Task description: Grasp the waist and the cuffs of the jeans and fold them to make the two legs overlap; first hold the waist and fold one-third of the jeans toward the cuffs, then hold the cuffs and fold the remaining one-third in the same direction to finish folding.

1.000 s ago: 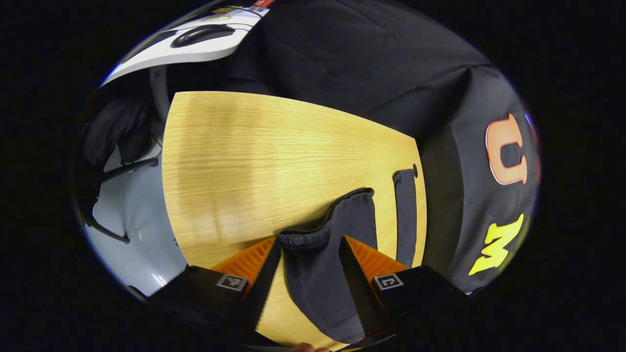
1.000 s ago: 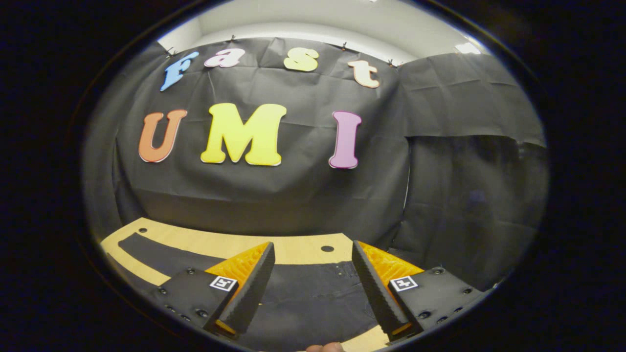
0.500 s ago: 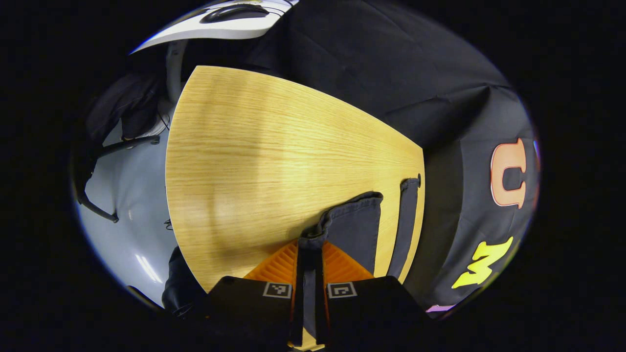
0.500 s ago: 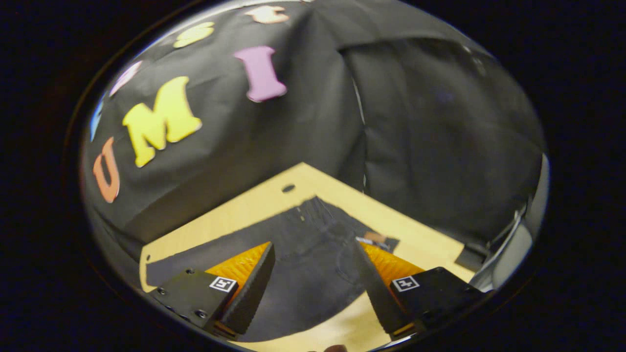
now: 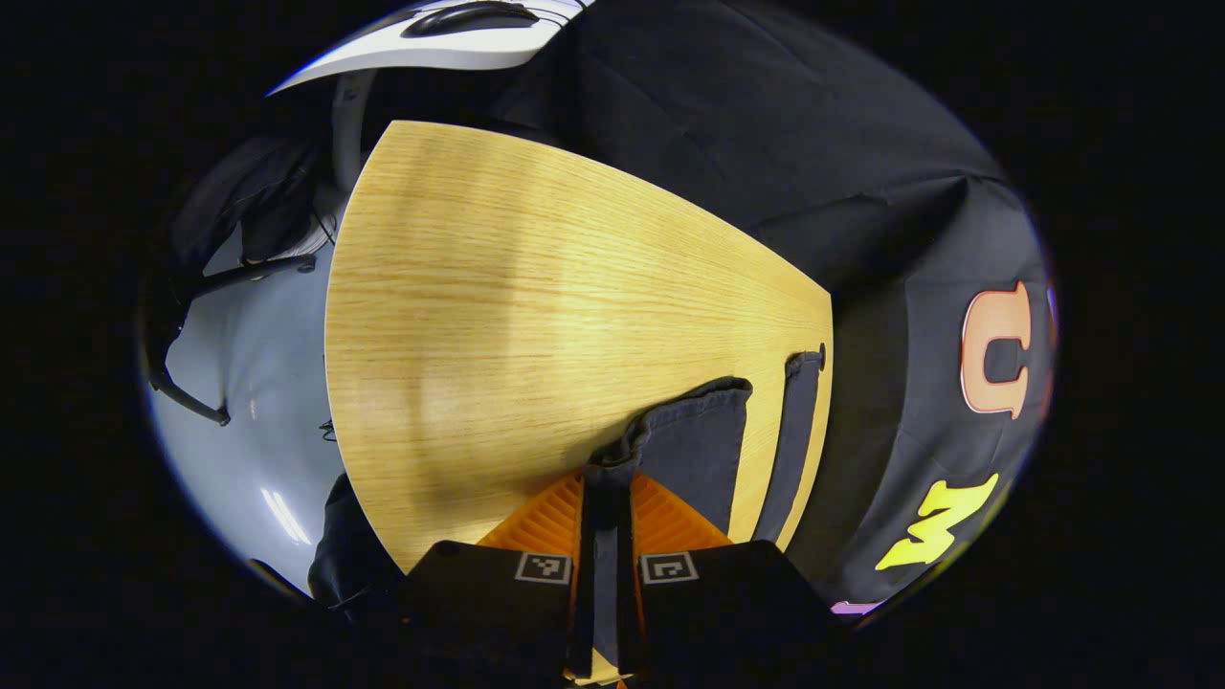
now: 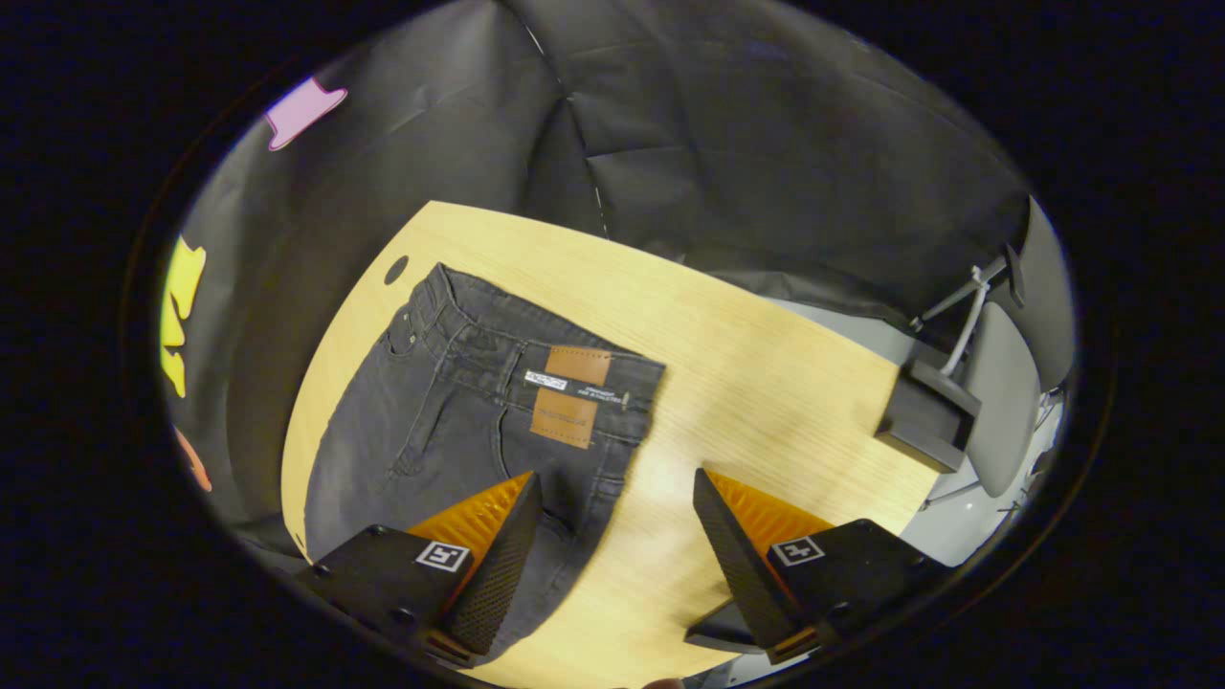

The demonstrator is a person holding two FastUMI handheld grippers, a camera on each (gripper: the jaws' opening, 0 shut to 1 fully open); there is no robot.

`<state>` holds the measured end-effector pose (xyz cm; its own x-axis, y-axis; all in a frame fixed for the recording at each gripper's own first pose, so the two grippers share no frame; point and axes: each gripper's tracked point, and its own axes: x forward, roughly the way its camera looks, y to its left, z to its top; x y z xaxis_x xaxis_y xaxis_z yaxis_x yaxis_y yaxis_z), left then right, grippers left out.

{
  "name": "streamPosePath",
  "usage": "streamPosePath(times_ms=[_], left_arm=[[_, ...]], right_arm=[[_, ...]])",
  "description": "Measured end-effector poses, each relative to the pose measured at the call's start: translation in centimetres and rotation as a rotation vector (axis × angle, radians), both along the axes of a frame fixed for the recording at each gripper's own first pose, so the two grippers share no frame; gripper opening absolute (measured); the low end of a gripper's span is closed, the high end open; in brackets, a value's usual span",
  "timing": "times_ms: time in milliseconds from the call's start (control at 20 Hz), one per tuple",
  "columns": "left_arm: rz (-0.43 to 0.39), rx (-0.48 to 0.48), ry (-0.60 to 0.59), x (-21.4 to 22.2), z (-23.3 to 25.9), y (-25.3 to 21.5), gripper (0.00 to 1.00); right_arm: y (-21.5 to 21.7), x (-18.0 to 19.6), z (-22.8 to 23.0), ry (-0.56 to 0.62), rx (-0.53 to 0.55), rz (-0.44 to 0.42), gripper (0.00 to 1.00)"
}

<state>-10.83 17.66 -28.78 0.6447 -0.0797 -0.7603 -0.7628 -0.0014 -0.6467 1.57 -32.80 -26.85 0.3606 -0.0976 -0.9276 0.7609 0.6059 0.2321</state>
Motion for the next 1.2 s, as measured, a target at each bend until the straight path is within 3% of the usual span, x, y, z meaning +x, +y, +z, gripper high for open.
streamPosePath(times_ms=[100, 200, 300, 400, 500, 550, 850, 1000, 1200], left_arm=[[0.003, -0.004, 0.000, 0.0, 0.0, 0.0, 0.13], [0.005, 0.001, 0.000, 0.0, -0.1, 0.0, 0.13], [0.009, -0.006, -0.004, 0.1, -0.1, 0.0, 0.13], [0.009, -0.016, -0.016, 0.2, 0.0, 0.0, 0.12], [0.008, -0.014, -0.019, 0.3, 0.0, 0.1, 0.13], [0.001, -0.010, -0.016, 0.3, 0.0, 0.1, 0.13], [-0.036, -0.039, -0.041, 1.7, 1.9, 0.2, 0.06], [0.008, -0.113, -0.097, 4.5, 5.0, 0.5, 0.06], [0.004, -0.161, -0.159, 8.5, 9.1, 0.8, 0.06]], right_arm=[[-0.5, -0.7, -1.2, 0.032, -0.011, -0.001, 0.98], [-0.5, -0.1, -0.5, 0.040, -0.005, 0.012, 0.92], [-0.6, 0.1, -1.7, 0.086, -0.048, 0.043, 0.72], [-1.0, -0.3, -1.1, 0.101, -0.089, 0.070, 0.23], [-1.3, -0.3, -1.0, 0.095, -0.096, 0.083, 0.23], [-1.3, 0.0, -1.1, 0.085, -0.085, 0.073, 0.11], [-1.3, 0.2, 0.4, -0.063, 0.044, -0.039, 0.11], [-1.1, 0.7, 1.9, -0.113, 0.097, -0.065, 0.07], [-0.6, 3.1, 5.2, -0.252, 0.173, -0.110, 0.10]])
